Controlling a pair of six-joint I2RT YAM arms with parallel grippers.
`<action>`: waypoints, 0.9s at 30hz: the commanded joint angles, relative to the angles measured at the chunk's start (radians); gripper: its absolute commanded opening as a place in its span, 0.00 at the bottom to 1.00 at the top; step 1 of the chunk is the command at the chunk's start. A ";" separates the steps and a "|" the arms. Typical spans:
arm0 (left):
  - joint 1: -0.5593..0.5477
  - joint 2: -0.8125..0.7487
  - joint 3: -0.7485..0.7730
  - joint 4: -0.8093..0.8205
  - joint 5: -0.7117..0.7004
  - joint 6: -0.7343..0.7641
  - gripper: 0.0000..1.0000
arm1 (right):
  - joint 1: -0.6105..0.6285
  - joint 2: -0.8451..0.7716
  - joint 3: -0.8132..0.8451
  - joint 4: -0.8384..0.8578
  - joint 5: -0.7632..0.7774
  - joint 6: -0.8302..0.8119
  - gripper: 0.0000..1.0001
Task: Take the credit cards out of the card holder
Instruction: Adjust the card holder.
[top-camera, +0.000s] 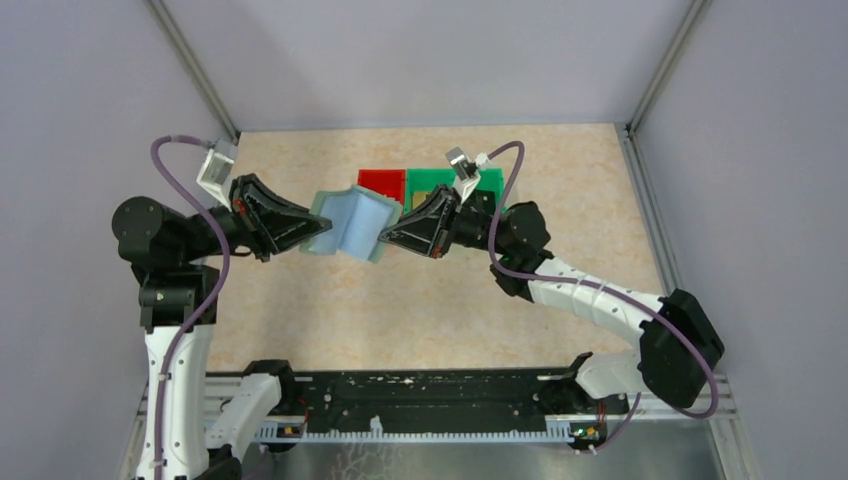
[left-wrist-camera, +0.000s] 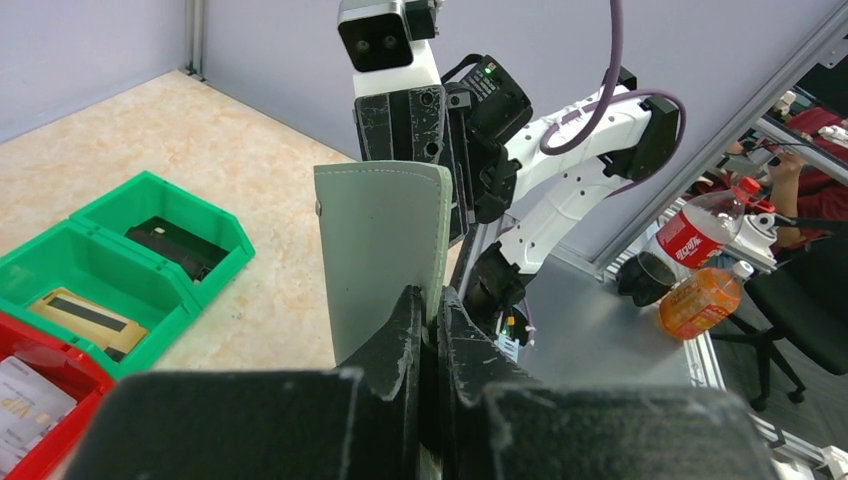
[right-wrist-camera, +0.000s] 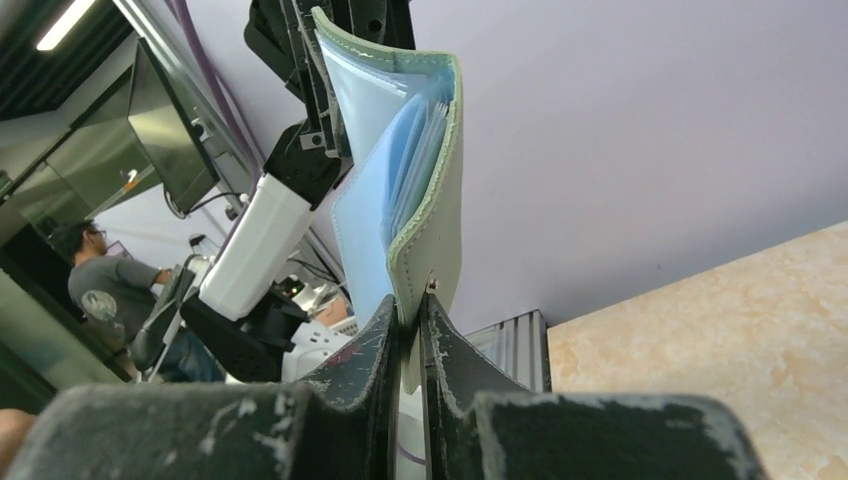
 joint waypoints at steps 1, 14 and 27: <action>-0.001 -0.004 -0.002 0.056 0.020 -0.016 0.00 | 0.044 -0.007 0.085 -0.043 0.031 -0.093 0.07; -0.002 -0.005 -0.018 -0.221 -0.130 0.259 0.11 | 0.048 -0.098 0.187 -0.490 0.042 -0.300 0.00; -0.002 -0.041 -0.086 0.032 -0.006 -0.001 0.02 | 0.108 -0.089 0.223 -0.635 0.264 -0.401 0.21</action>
